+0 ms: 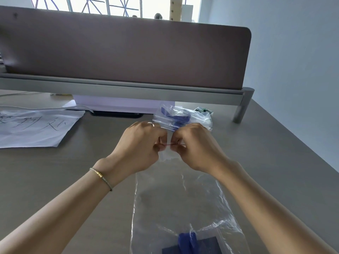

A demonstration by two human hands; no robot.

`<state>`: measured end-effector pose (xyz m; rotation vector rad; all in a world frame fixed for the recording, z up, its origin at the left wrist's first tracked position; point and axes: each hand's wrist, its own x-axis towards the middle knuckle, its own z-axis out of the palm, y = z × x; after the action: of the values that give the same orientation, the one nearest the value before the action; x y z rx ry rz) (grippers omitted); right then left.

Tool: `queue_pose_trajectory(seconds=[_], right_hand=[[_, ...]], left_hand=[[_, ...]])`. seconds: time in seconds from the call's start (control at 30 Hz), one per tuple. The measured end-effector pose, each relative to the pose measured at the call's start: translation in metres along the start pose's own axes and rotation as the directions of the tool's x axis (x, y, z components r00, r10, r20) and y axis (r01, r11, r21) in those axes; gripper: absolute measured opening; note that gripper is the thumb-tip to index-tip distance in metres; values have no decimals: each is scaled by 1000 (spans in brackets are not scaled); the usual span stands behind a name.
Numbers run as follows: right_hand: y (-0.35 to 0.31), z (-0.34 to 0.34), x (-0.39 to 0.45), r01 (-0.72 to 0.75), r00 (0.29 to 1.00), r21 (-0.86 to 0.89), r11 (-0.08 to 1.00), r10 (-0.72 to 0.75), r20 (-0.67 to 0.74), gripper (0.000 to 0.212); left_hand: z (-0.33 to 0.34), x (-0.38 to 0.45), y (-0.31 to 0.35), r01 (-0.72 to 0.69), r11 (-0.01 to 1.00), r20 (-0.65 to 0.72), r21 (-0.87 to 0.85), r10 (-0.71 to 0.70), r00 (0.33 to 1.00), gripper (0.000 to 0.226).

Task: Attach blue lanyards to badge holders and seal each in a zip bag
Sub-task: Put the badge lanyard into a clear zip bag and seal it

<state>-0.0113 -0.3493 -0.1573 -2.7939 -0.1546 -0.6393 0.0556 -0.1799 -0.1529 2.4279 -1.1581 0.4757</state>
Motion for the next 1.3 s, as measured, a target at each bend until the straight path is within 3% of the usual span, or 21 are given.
queue_pose_trajectory(seconds=[0.2, 0.33, 0.57, 0.77, 1.03, 1.13, 1.3], right_hand=[[12, -4, 0, -66, 998, 53, 996, 66, 17, 10], [8, -1, 1, -7, 1000, -43, 999, 7, -14, 13], [2, 1, 1, 80, 997, -36, 996, -80, -16, 4], [7, -4, 1, -20, 1000, 68, 997, 20, 5, 3], [8, -7, -1, -47, 999, 93, 995, 48, -4, 4], [16, -12, 0, -109, 993, 129, 986, 112, -24, 5], [15, -10, 0, -63, 997, 85, 994, 67, -46, 7]], left_hand=[[-1, 1, -9, 42, 999, 16, -14, -42, 999, 15], [-2, -1, -4, 30, 1000, 41, -8, -30, 999, 12], [-2, -1, 8, -5, 1000, 14, -19, 5, 1000, 14], [0, -1, -1, 1, 1000, 25, 4, -1, 1000, 30], [1, -1, -4, -85, 996, 3, 9, 85, 996, 29], [-2, 0, -4, -73, 997, -23, -16, 73, 997, 27], [-3, -1, -3, -47, 998, -24, -40, 46, 999, 23]])
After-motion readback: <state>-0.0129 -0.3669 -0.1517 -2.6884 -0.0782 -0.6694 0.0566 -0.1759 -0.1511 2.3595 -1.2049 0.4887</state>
